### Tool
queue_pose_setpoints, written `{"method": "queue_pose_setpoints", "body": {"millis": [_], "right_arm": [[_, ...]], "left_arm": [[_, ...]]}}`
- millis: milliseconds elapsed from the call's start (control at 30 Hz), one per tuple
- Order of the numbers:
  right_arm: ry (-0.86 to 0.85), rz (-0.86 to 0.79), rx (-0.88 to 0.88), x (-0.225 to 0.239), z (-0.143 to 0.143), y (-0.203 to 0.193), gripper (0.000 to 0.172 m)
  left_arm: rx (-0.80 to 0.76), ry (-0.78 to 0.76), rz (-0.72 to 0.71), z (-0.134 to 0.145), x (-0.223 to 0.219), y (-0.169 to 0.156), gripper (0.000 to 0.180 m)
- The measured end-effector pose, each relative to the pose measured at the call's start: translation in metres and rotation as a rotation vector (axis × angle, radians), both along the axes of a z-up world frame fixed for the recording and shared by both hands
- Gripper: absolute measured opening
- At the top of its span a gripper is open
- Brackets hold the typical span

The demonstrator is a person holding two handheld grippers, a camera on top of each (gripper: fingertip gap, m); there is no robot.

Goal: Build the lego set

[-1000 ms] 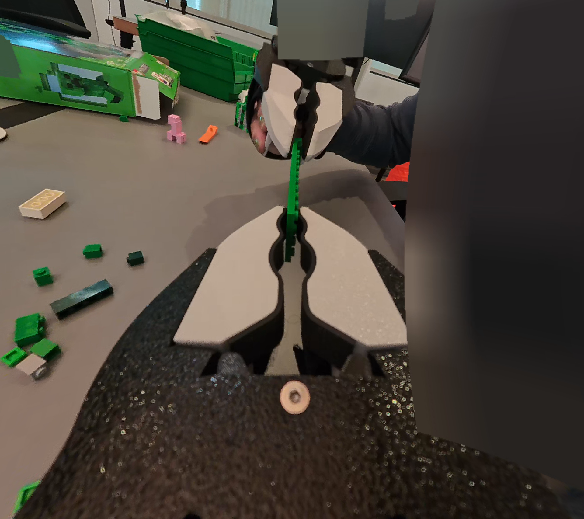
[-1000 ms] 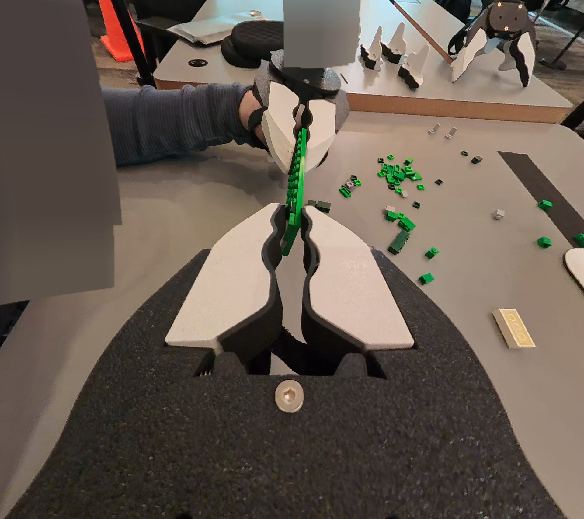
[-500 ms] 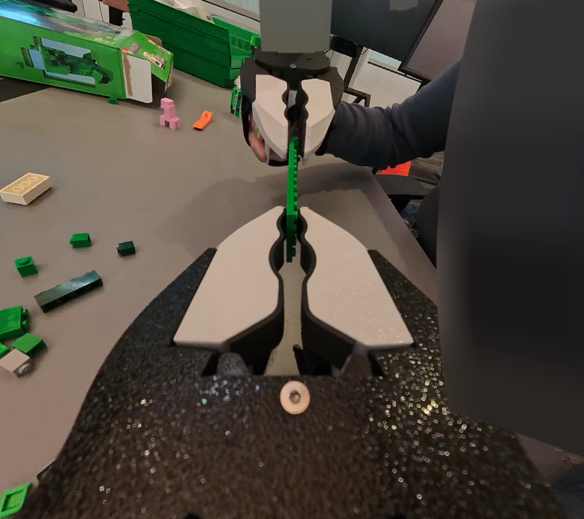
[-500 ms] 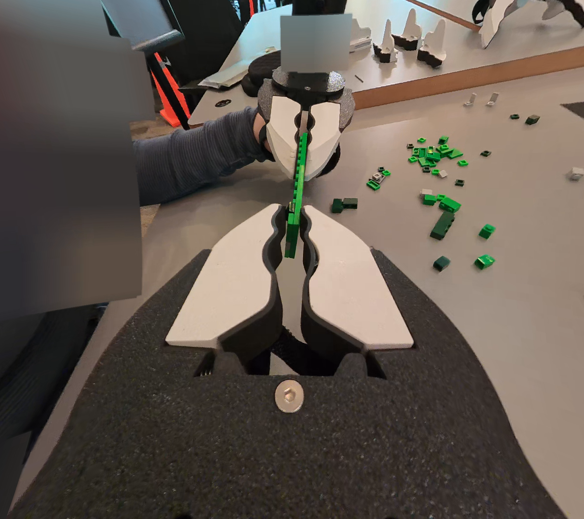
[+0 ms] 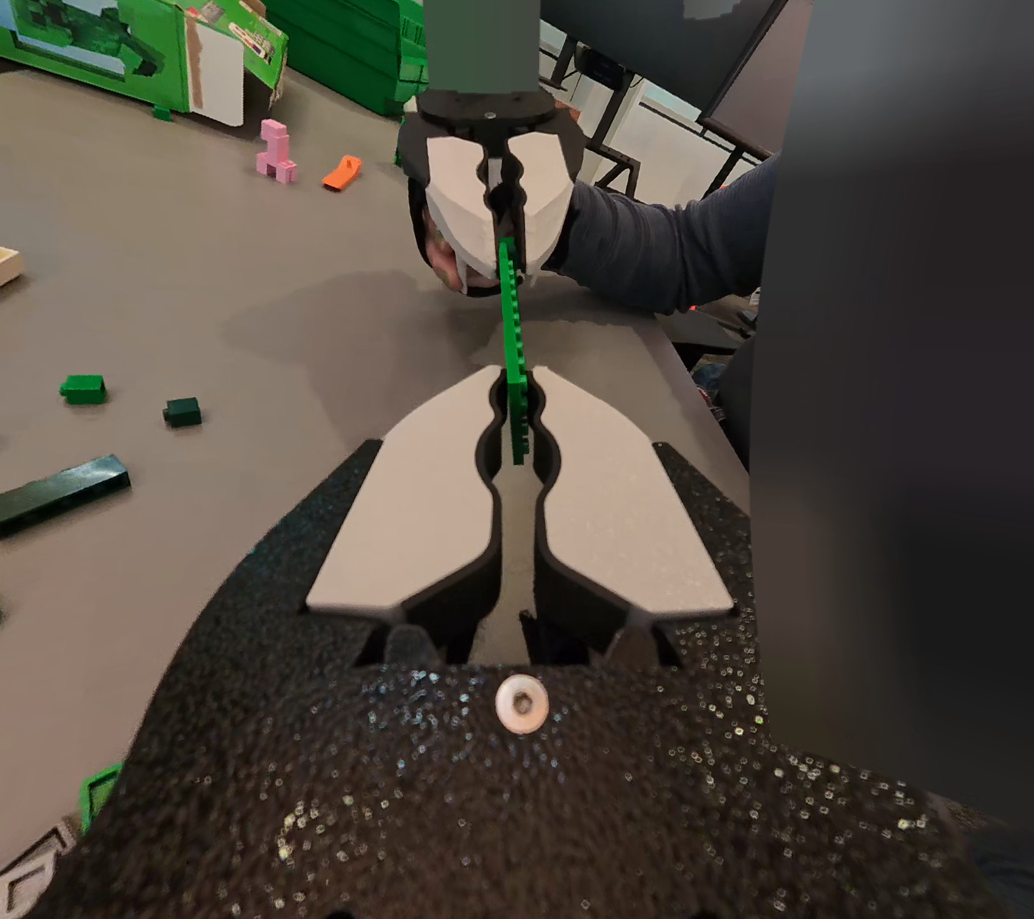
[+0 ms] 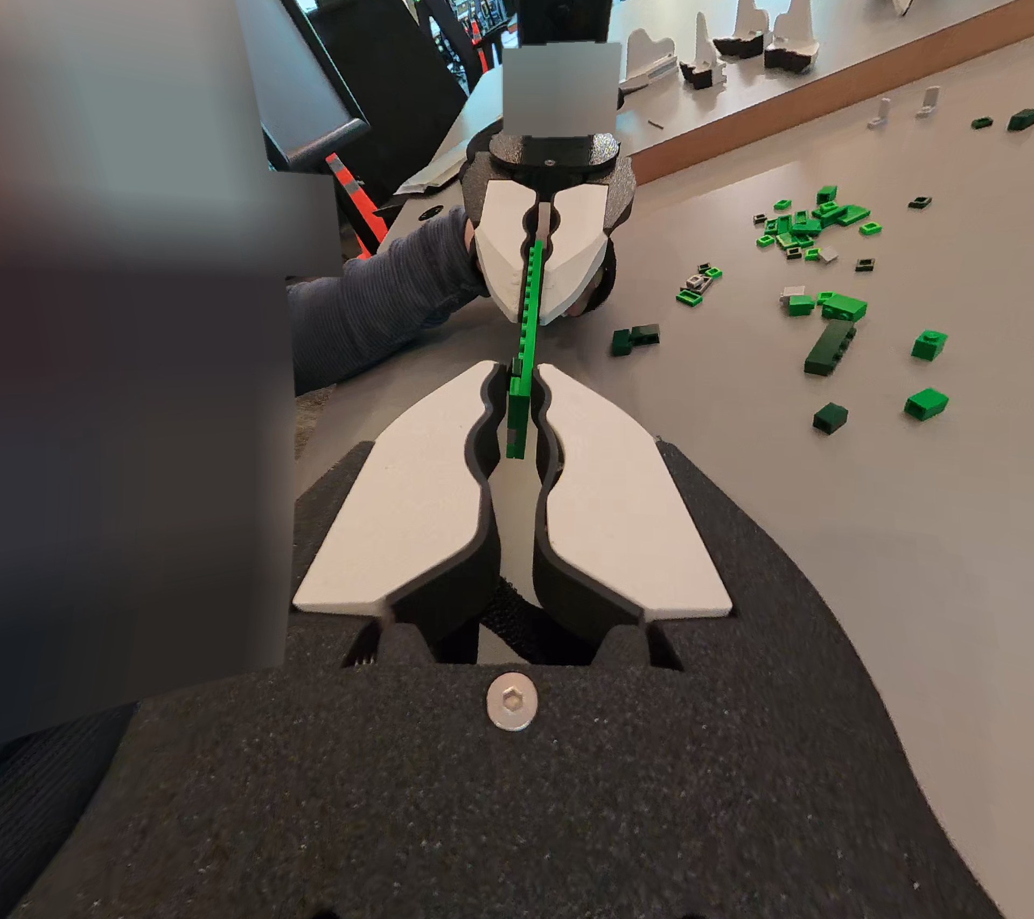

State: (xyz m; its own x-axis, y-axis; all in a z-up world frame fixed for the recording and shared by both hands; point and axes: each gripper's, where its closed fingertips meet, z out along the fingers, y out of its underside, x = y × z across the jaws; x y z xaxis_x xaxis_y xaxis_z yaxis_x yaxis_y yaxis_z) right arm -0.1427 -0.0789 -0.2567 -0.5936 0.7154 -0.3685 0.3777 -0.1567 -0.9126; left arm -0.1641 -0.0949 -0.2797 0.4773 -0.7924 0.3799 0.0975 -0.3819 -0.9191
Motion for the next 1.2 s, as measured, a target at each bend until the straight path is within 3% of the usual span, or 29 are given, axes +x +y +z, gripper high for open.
{"method": "queue_pose_setpoints", "body": {"millis": [300, 533, 633, 733, 1000, 1067, 1200], "right_arm": [[-0.019, 0.023, -0.066, 0.001, -0.005, 0.003, 0.008], [-0.043, 0.041, -0.052, 0.003, -0.009, 0.001, 0.008], [-0.057, 0.064, -0.014, 0.007, -0.012, -0.004, 0.008], [-0.072, 0.089, 0.036, 0.01, -0.016, -0.01, 0.008], [-0.074, 0.125, 0.092, 0.013, -0.021, -0.019, 0.008], [-0.068, 0.124, 0.103, 0.013, -0.022, -0.019, 0.008], [-0.055, 0.12, 0.128, 0.013, -0.023, -0.02, 0.008]], "left_arm": [[-0.093, -0.021, 0.002, -0.009, 0.0, 0.002, 0.035], [-0.12, -0.042, 0.064, -0.009, -0.004, 0.01, 0.084], [-0.141, -0.039, 0.054, -0.011, -0.001, 0.01, 0.096], [-0.163, -0.016, 0.01, -0.014, 0.008, 0.007, 0.093], [-0.216, 0.057, -0.098, -0.027, 0.035, 0.002, 0.064], [-0.224, 0.073, -0.107, -0.03, 0.037, 0.001, 0.054], [-0.194, 0.098, -0.149, -0.031, 0.042, -0.004, 0.01]]}}
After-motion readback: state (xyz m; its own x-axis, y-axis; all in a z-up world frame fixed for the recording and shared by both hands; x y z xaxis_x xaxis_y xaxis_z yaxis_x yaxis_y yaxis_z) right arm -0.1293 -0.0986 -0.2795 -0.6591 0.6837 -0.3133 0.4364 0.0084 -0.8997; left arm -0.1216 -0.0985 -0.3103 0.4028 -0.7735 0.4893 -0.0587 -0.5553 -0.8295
